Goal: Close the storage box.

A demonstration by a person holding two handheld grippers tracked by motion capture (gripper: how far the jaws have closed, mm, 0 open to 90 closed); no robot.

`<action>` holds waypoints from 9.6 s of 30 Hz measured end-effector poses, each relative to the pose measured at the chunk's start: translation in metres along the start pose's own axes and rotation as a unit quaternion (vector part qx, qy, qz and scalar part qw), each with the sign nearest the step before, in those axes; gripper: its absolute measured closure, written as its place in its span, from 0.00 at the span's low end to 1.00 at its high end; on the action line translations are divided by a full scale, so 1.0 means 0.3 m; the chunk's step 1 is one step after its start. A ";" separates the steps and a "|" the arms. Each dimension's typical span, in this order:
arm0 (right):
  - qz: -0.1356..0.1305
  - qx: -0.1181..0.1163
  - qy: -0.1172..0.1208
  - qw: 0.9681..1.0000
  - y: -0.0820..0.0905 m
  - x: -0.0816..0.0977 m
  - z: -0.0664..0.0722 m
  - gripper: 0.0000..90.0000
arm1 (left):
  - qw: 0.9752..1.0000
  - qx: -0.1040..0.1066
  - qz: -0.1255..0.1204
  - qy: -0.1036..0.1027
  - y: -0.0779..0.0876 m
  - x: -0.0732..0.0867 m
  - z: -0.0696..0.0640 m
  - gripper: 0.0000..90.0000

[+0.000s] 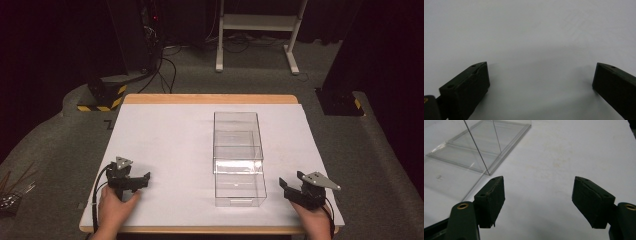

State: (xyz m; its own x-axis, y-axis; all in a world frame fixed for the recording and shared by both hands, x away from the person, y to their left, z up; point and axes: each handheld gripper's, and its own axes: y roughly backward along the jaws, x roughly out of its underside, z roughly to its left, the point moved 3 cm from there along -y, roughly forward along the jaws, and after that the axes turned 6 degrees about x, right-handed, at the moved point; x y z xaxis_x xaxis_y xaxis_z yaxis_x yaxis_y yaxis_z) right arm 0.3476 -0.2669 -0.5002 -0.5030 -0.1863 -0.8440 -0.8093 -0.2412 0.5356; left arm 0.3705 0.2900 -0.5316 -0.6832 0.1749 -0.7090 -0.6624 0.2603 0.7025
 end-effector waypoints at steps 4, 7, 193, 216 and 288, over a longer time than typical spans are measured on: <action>-0.022 0.002 0.021 1.000 0.006 -0.029 0.019 0.28 | 1.000 0.000 0.000 0.000 0.000 0.000 0.000 0.01; -0.023 -0.003 0.019 1.000 0.010 -0.049 0.030 0.28 | 1.000 -0.001 -0.001 0.001 0.000 0.000 -0.001 0.01; -0.028 -0.063 0.028 0.997 -0.003 -0.094 0.292 0.24 | 1.000 0.001 0.000 0.001 0.000 0.000 0.001 0.01; -0.030 -0.052 0.020 0.998 -0.091 -0.140 0.271 0.24 | 1.000 0.001 0.000 0.000 0.000 0.000 0.000 0.01; -0.027 -0.055 0.013 0.998 -0.134 -0.176 0.242 0.26 | 1.000 0.000 0.000 0.000 0.000 0.000 0.000 0.01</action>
State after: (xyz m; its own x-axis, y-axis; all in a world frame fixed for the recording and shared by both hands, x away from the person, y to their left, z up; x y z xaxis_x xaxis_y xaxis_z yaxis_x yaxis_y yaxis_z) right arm 0.3848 -0.1782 -0.4792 -0.4497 -0.1951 -0.8716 -0.7966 -0.3538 0.4902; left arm 0.3704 0.2900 -0.5316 -0.6830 0.1756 -0.7090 -0.6626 0.2596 0.7025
